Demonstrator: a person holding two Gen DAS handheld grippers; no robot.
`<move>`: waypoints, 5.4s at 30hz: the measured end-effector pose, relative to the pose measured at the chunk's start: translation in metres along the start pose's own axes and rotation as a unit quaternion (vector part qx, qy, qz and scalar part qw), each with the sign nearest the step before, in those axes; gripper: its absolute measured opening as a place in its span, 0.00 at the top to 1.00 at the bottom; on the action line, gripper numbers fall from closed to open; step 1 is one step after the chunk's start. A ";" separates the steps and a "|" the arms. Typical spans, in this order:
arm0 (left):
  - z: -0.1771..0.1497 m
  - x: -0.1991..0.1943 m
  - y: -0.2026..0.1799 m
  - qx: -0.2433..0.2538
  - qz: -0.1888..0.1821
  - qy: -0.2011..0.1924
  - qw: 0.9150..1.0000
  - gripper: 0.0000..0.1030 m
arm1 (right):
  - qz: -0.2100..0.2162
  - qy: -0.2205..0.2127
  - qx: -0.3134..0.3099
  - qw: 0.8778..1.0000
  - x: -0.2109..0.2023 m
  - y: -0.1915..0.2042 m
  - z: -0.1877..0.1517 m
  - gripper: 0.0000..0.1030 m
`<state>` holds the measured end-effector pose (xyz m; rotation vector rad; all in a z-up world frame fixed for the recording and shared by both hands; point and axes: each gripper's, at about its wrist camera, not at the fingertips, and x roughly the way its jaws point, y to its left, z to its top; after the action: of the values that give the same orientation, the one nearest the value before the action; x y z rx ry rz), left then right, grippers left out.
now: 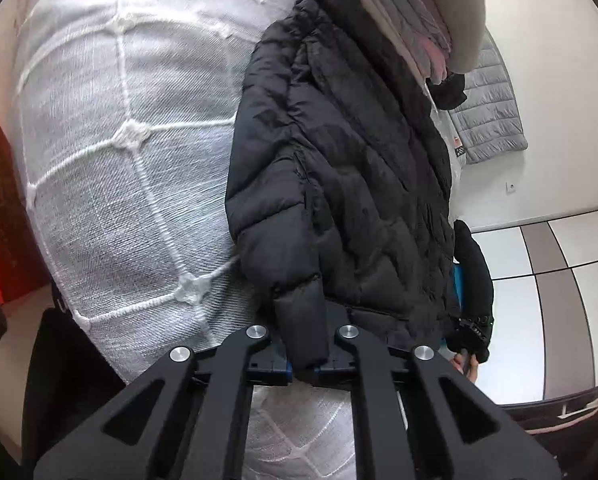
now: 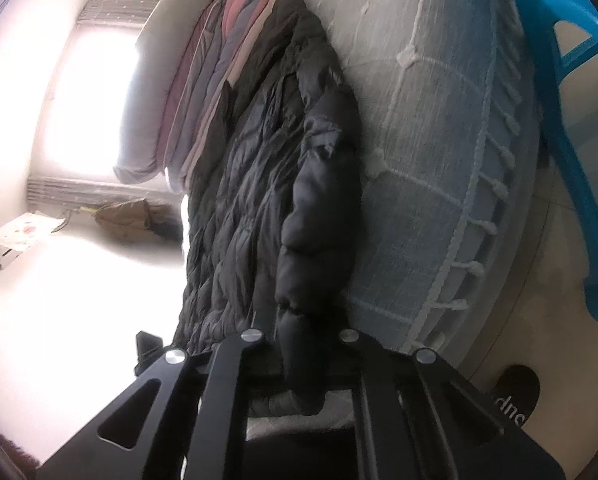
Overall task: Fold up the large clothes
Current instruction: 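Close both grippers on the jacket hem, then lift the hem with both grippers and fold it toward the collar, then open both grippers to release the folded hem onto the jacket, then move both open grippers to the side edge of the folded black jacket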
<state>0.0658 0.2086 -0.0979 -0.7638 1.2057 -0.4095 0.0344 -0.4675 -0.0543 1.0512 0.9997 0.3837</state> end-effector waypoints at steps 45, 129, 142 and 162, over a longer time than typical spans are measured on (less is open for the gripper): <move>-0.140 -0.186 -0.049 0.035 -0.154 -0.111 0.981 0.96 | 0.245 -0.116 0.023 0.962 -0.148 0.065 -0.128 0.94; 0.214 0.007 -0.055 -0.042 -0.128 -0.083 0.987 0.30 | 0.130 0.032 0.097 0.986 0.216 0.150 0.187 0.36; 0.195 0.024 -0.093 0.033 -0.185 -0.042 0.981 0.24 | 0.100 0.050 0.062 0.992 0.192 0.143 0.168 0.36; 0.166 -0.013 -0.125 0.073 -0.137 -0.120 0.981 0.23 | 0.017 -0.064 -0.067 0.996 0.042 0.142 0.126 0.27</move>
<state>0.2302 0.1824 0.0262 -0.8288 0.8375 -0.6081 0.1868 -0.4381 0.0634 0.9605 0.8320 0.3996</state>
